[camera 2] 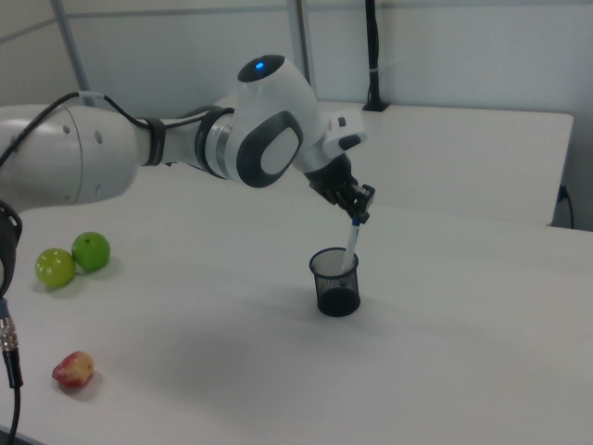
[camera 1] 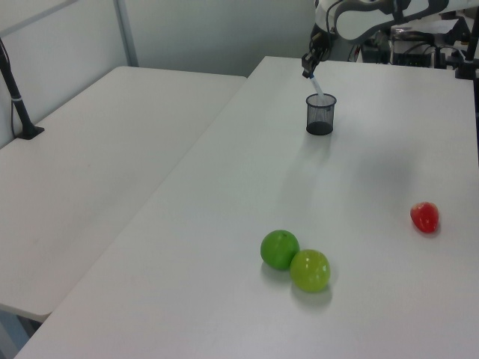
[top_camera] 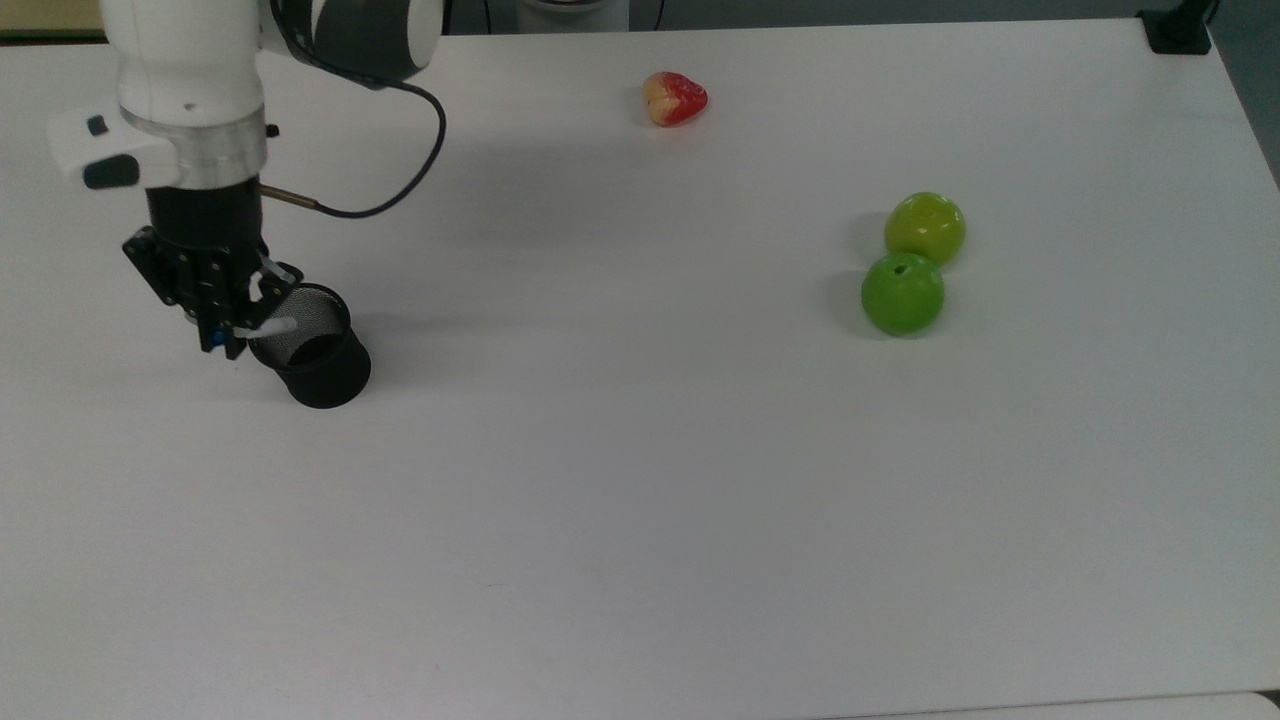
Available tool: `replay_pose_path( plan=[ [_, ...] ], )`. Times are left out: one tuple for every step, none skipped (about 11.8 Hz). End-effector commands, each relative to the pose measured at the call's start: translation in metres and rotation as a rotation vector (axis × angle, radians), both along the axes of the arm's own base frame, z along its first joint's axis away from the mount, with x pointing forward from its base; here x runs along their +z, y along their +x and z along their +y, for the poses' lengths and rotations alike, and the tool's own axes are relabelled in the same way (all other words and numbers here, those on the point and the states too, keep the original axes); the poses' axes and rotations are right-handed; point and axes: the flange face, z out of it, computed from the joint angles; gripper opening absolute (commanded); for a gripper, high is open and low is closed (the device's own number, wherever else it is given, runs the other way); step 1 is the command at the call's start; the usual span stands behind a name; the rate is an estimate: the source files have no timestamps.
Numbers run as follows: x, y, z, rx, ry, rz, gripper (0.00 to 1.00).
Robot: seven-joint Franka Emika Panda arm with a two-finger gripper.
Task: Take marker pen
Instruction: 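Lift the marker up out of the pen cup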
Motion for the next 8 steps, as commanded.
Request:
replay_pose_path(
  plan=[
    [0.042, -0.019, -0.012, -0.038, 0.012, -0.034, 0.0],
    [0.048, -0.023, -0.014, -0.044, 0.017, -0.03, 0.0],
    [0.056, -0.025, -0.014, -0.045, 0.016, -0.035, 0.0],
    [0.065, -0.028, -0.013, -0.047, 0.017, -0.048, 0.0],
    [0.072, -0.029, -0.013, -0.047, 0.016, -0.057, 0.0],
    [0.076, -0.031, -0.013, -0.048, 0.016, -0.062, 0.0],
    [0.076, -0.032, -0.013, -0.049, 0.019, -0.055, 0.0],
    [0.08, -0.034, -0.008, -0.046, 0.026, -0.036, 0.0]
  ],
)
